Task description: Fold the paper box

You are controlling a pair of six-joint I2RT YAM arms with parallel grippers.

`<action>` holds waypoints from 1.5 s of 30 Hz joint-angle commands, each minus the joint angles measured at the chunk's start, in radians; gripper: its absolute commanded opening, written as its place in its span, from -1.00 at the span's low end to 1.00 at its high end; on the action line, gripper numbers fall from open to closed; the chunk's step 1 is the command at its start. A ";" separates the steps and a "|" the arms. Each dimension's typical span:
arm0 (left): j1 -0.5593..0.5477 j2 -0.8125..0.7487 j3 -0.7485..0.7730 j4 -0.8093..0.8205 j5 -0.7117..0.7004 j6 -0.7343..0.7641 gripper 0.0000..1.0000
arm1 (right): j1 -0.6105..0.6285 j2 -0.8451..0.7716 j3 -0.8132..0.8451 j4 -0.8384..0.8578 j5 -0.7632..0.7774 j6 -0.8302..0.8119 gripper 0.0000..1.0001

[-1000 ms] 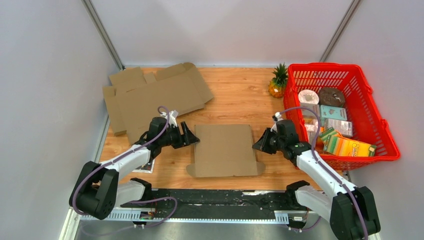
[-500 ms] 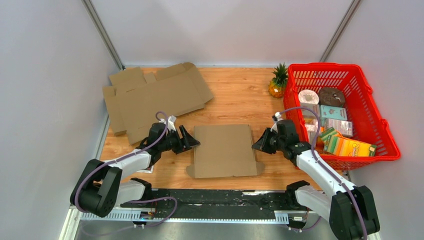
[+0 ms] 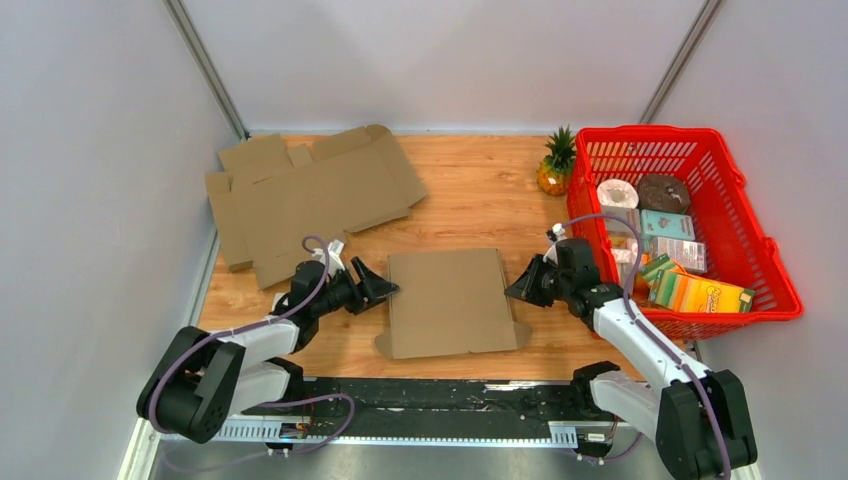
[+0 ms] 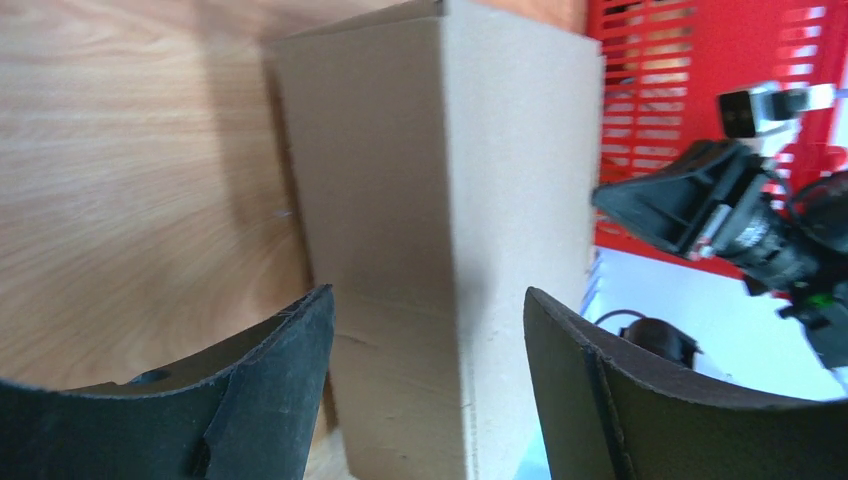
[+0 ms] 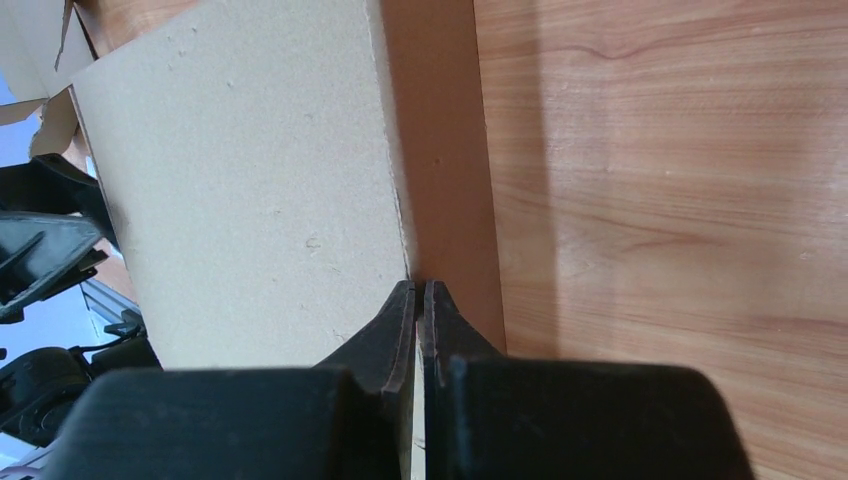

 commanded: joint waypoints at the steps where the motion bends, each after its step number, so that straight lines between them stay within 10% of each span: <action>1: 0.003 -0.064 -0.003 0.141 0.037 -0.060 0.54 | -0.038 0.043 -0.053 -0.092 0.134 -0.032 -1.00; 14: 0.003 -0.380 0.009 -0.311 -0.120 0.021 0.56 | -0.064 0.051 -0.053 -0.094 0.133 -0.032 -1.00; 26: 0.002 -0.095 -0.038 0.158 0.087 -0.109 0.57 | -0.072 0.054 -0.054 -0.089 0.126 -0.034 -1.00; 40: -0.003 -0.015 -0.019 0.232 0.142 -0.138 0.58 | -0.084 0.063 -0.054 -0.086 0.119 -0.034 -1.00; 45: -0.001 -0.147 0.049 -0.178 0.032 -0.011 0.58 | -0.089 0.063 -0.056 -0.089 0.114 -0.034 -1.00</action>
